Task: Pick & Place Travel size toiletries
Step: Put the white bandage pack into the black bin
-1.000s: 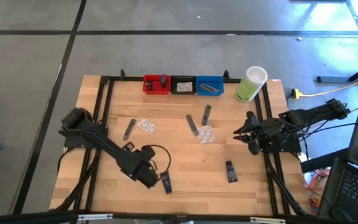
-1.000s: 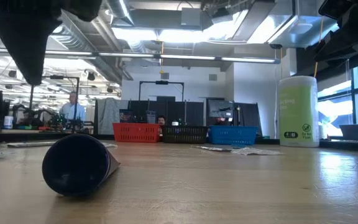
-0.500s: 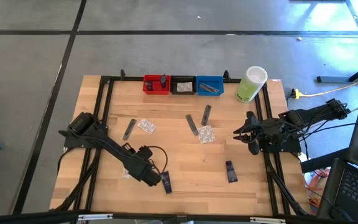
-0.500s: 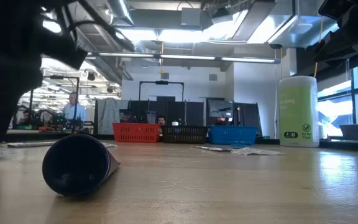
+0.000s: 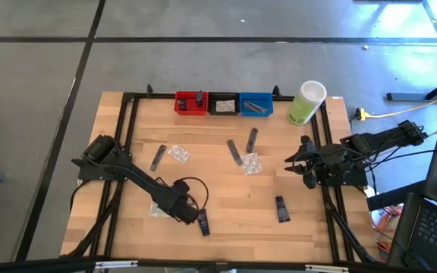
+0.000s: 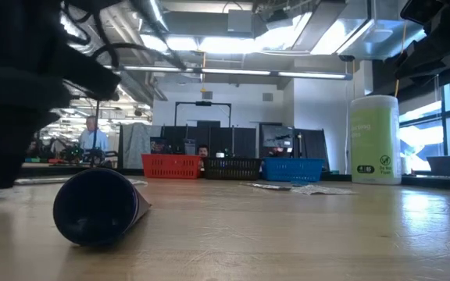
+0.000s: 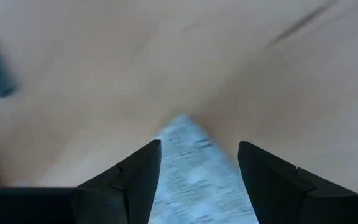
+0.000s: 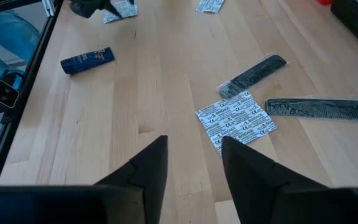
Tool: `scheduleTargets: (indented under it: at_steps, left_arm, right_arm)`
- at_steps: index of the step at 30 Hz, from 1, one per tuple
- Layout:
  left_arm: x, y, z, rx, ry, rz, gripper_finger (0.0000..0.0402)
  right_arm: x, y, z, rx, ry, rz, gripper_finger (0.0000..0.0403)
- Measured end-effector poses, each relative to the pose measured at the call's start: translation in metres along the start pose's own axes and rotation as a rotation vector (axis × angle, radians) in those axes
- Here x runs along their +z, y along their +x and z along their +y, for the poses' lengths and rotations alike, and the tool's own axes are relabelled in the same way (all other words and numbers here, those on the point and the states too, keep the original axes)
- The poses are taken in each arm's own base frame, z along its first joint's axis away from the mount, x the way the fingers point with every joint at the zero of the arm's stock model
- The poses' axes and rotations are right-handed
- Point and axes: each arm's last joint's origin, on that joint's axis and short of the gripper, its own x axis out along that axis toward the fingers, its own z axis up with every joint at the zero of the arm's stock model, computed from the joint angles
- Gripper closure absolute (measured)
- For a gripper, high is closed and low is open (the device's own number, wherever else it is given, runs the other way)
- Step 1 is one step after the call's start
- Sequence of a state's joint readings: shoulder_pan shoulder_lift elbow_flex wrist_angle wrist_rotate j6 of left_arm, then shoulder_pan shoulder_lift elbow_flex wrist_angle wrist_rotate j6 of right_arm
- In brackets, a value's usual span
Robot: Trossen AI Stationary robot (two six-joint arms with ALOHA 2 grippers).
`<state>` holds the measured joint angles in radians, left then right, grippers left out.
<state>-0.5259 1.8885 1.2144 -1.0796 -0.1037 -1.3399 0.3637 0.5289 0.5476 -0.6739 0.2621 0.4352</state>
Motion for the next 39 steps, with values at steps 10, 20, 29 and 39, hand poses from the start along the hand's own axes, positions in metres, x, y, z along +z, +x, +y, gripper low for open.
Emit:
scheduleTargets:
  at_steps: [10,20,29,39]
  left_arm:
    - [-0.003,0.007,0.007,0.068,-0.04,0.025,0.0189]
    - [-0.005,0.025,0.012,0.017,-0.049,0.068,0.0189]
    - [-0.003,0.016,0.023,0.024,-0.04,0.074,0.0189]
    - [-0.009,-0.018,0.036,-0.074,-0.108,-0.012,0.019]
  right_arm:
    - [0.0,0.0,0.0,0.0,0.0,0.0,0.0231]
    - [0.0,0.0,0.0,0.0,0.0,0.0,0.0218]
    - [0.0,0.0,0.0,0.0,0.0,0.0,0.0214]
    - [0.0,0.0,0.0,0.0,0.0,0.0,0.0236]
